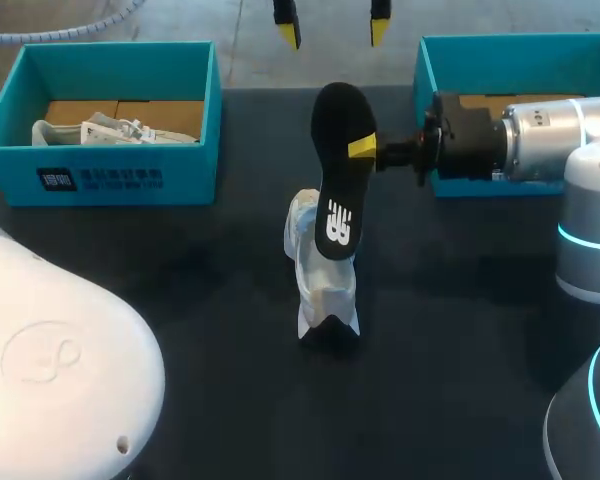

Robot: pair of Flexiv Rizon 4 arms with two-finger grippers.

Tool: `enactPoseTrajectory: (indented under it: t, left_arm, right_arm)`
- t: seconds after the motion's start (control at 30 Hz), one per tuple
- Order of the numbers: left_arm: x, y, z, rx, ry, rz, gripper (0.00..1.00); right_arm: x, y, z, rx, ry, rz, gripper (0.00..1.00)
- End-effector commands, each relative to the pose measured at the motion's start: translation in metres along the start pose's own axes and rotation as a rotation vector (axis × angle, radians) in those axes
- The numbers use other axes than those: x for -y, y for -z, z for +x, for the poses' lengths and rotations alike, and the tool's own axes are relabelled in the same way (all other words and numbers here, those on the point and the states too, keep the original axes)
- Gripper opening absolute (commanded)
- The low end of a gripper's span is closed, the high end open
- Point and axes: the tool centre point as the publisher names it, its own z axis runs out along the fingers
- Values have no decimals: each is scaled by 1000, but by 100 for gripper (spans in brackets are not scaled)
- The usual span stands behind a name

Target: Take the shoe out of the shoebox, open the shoe tongue, remove and reinsert the insole, then place the shoe into the shoebox

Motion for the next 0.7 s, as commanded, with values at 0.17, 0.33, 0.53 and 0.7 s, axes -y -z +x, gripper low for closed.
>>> enactPoseTrajectory:
  t: [0.17,0.33,0.53,0.7]
  left_arm:
    - [6,-3,2,6,-6,-11,100]
    - [11,-6,-1,10,-8,-9,100]
    - [15,-10,-6,36,-14,-12,100]
    - [19,-18,-7,101,-26,-8,100]
  right_arm:
    - [0,2,0,1,0,6,0]
    - [-1,4,0,2,1,11,0]
    - [-2,7,0,3,2,16,0]
    - [-3,8,0,-1,5,17,0]
